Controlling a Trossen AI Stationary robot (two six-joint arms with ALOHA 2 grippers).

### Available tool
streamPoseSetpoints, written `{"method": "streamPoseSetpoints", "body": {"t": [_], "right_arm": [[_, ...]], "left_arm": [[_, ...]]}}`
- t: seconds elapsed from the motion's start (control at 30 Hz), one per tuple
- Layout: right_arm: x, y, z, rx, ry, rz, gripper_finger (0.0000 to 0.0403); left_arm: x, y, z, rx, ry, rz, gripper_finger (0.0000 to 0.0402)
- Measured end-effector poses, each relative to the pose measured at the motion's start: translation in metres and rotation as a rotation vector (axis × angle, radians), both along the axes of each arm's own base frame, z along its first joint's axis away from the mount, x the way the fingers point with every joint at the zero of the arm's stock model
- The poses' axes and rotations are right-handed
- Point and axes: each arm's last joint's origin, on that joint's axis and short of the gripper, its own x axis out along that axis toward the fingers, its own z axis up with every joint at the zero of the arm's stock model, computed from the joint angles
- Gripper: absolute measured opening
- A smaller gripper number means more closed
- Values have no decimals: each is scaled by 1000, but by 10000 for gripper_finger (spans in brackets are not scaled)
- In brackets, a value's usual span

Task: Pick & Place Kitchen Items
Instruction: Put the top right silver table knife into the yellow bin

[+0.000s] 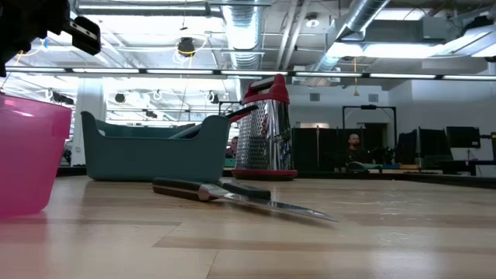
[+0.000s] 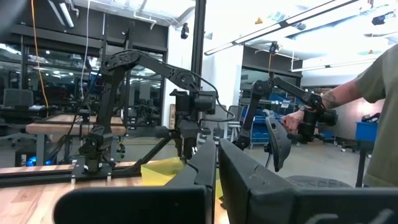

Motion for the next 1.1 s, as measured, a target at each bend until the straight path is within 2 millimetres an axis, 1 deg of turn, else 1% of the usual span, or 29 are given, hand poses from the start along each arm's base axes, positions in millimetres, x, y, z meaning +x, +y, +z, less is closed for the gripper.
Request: {"method": "streamPoseSetpoints", "body": {"t": [0.17,0.27,0.5,0.67,0.8,0.93,1.0,1.1], "right_arm": [[-8,2,-4,-6,19,34,35],[-9,5,-8,18,35,76,35],[-3,14,-37,-22,126,122,35],[2,25,-56,4,149,166,35],[3,29,-61,19,156,196,35],[5,27,-61,17,158,190,35],[5,27,-61,17,157,188,44],[7,26,-61,17,157,177,80]], "left_arm": [[0,0,0,0,0,0,2],[0,0,0,0,0,0,2],[0,0,0,0,0,0,2],[0,0,0,0,-1,0,2],[0,0,0,0,0,0,2],[0,0,0,0,0,0,2],[0,0,0,0,0,0,2],[0,0,0,0,-1,0,2]]}}
